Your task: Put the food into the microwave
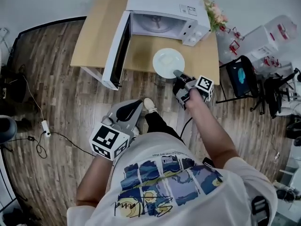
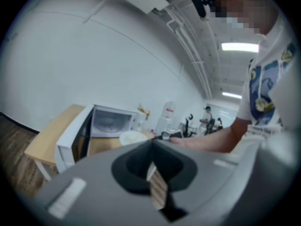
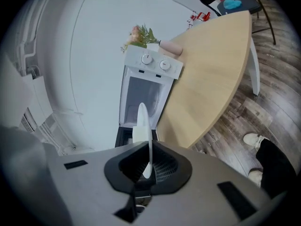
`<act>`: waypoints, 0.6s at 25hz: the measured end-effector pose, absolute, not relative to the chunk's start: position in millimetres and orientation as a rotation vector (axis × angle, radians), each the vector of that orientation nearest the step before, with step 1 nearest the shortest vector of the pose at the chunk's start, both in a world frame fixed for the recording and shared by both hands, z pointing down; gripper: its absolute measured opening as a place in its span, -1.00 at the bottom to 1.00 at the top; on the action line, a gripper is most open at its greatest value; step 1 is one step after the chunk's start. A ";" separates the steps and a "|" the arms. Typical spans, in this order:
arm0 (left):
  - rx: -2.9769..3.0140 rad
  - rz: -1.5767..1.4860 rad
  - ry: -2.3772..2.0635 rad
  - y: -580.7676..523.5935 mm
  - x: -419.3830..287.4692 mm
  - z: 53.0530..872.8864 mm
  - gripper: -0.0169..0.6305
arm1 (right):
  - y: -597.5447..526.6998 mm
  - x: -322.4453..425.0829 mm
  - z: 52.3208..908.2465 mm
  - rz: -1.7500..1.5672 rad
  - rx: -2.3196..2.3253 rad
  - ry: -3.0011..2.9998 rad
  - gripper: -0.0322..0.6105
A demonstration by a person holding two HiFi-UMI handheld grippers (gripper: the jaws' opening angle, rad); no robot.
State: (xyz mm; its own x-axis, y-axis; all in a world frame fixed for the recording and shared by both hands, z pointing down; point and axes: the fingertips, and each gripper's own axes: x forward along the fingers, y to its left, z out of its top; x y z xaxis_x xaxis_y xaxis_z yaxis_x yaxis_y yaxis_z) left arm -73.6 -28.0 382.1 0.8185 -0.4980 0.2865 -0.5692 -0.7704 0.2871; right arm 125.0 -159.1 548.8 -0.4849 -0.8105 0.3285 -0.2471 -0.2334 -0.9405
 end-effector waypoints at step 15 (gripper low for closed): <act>2.590 0.342 -0.977 -163.2 -56.3 363.2 -0.92 | -374.0 109.4 579.2 -1.784 -1.213 1.525 -0.86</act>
